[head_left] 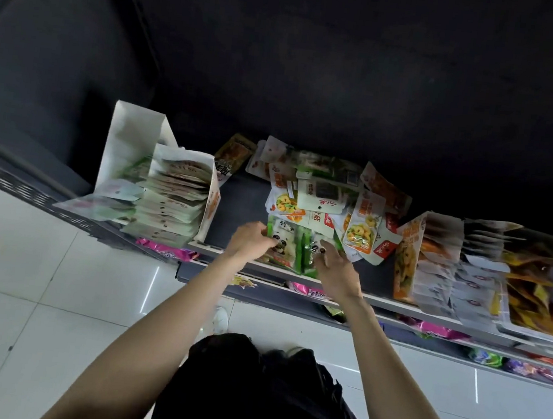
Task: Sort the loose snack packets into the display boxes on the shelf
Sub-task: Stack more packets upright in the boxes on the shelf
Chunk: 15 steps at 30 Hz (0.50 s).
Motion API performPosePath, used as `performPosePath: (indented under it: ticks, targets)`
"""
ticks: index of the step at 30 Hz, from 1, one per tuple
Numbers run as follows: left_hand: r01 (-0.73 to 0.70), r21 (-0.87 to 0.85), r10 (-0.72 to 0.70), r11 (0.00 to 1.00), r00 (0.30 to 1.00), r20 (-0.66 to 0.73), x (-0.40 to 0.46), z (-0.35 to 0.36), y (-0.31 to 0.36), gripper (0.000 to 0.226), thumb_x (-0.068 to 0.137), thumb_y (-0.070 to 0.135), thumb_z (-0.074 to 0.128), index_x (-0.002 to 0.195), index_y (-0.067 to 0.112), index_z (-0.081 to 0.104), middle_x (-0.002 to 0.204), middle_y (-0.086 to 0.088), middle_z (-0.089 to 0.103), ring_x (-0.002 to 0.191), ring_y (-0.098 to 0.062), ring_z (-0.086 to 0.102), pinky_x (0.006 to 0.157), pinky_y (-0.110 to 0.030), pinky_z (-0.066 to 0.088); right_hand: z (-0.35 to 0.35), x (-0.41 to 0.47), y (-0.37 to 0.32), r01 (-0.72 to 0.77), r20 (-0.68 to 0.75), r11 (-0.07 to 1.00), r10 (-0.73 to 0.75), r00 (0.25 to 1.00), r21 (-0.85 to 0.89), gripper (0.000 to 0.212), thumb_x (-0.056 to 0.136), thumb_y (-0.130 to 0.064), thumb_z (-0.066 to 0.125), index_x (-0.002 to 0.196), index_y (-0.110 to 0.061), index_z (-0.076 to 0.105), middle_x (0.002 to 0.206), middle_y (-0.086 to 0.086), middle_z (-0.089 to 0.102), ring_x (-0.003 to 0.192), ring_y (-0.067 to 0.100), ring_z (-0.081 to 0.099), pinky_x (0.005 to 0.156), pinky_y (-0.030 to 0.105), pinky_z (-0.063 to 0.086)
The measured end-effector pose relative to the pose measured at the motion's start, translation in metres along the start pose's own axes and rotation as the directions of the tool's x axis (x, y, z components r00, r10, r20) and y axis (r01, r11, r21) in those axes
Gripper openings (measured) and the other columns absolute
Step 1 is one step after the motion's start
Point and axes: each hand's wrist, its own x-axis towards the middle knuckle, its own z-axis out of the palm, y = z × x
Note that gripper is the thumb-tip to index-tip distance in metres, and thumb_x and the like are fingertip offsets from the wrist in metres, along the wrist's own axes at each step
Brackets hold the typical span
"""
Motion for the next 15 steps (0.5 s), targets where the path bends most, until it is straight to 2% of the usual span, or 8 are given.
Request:
performPosePath:
  ticks: [2,3,5,7,9,11,13,15]
  targets:
    - [-0.026,-0.019,0.027,0.999,0.998,0.056,-0.018,-0.026,-0.006,0.023,0.088,0.023,0.065,0.105,0.009,0.062,0.105,-0.007,0.069,0.085,-0.022,0.069,0.081,-0.039,0.055,-0.007,-0.004,-0.010,0.009,-0.047,0.986,-0.001,0.999,0.168,0.045,0.098,-0.040,0.044,0.139,-0.022,0.041,0.131,0.008,0.057,0.109,0.028,0.059,0.094,0.042,0.047]
    - [-0.080,0.038,0.078,0.996,0.995,0.055,-0.030,-0.038,-0.008,0.024,0.088,0.023,0.066,0.107,0.010,0.061,0.106,-0.004,0.069,0.088,-0.020,0.069,0.081,-0.036,0.054,-0.011,-0.008,-0.018,0.027,-0.063,0.965,-0.011,0.998,0.262,0.049,0.095,-0.043,0.048,0.139,-0.023,0.040,0.129,0.006,0.058,0.108,0.025,0.060,0.093,0.043,0.048]
    - [-0.239,0.250,0.242,0.938,0.970,0.020,-0.055,-0.061,-0.013,0.025,0.089,0.026,0.064,0.111,0.015,0.058,0.108,0.003,0.069,0.092,-0.013,0.066,0.075,-0.025,0.050,-0.017,-0.017,-0.035,0.095,-0.068,0.905,-0.074,0.995,0.414,0.061,0.088,-0.050,0.057,0.140,-0.029,0.035,0.132,0.002,0.054,0.114,0.021,0.056,0.095,0.044,0.048]
    - [-0.373,0.464,0.429,0.803,0.903,-0.017,-0.078,-0.080,-0.020,0.021,0.091,0.029,0.061,0.110,0.022,0.056,0.102,0.008,0.071,0.080,-0.009,0.067,0.058,-0.020,0.044,-0.023,-0.027,-0.056,0.173,-0.058,0.855,-0.166,0.984,0.489,0.078,0.079,-0.051,0.066,0.143,-0.034,0.027,0.132,-0.006,0.045,0.118,0.015,0.051,0.097,0.037,0.047]
    - [-0.457,0.648,0.651,0.610,0.755,-0.081,-0.093,-0.098,-0.030,0.021,0.090,0.030,0.062,0.108,0.026,0.052,0.083,0.008,0.071,0.059,-0.009,0.062,0.045,-0.019,0.039,-0.030,-0.038,-0.079,0.248,-0.049,0.791,-0.267,0.963,0.560,0.085,0.077,-0.039,0.073,0.145,-0.033,0.023,0.129,-0.012,0.044,0.110,0.004,0.053,0.089,0.020,0.047]
    - [-0.530,0.707,0.823,0.469,0.553,-0.131,-0.097,-0.113,-0.045,0.019,0.089,0.030,0.060,0.103,0.027,0.048,0.064,0.007,0.065,0.046,-0.009,0.056,0.039,-0.019,0.039,-0.038,-0.047,-0.102,0.335,-0.093,0.712,-0.357,0.929,0.617,0.076,0.075,-0.025,0.077,0.136,-0.034,0.033,0.117,-0.005,0.058,0.098,0.003,0.061,0.079,0.015,0.050]
    - [-0.571,0.702,0.892,0.426,0.396,-0.218,-0.097,-0.130,-0.058,0.015,0.090,0.031,0.056,0.102,0.024,0.050,0.061,0.007,0.064,0.045,-0.007,0.055,0.040,-0.017,0.041,-0.047,-0.056,-0.127,0.463,-0.188,0.682,-0.440,0.878,0.566,0.055,0.073,-0.022,0.079,0.118,-0.033,0.050,0.096,-0.005,0.064,0.087,0.012,0.066,0.075,0.025,0.055]
    - [-0.566,0.691,0.893,0.450,0.286,-0.347,-0.096,-0.147,-0.065,0.015,0.088,0.028,0.060,0.101,0.020,0.056,0.067,0.003,0.069,0.052,-0.007,0.060,0.047,-0.015,0.044,-0.050,-0.063,-0.154,0.604,-0.279,0.638,-0.541,0.793,0.479,0.031,0.074,-0.025,0.078,0.098,-0.026,0.059,0.089,-0.010,0.064,0.080,0.012,0.068,0.070,0.030,0.057]
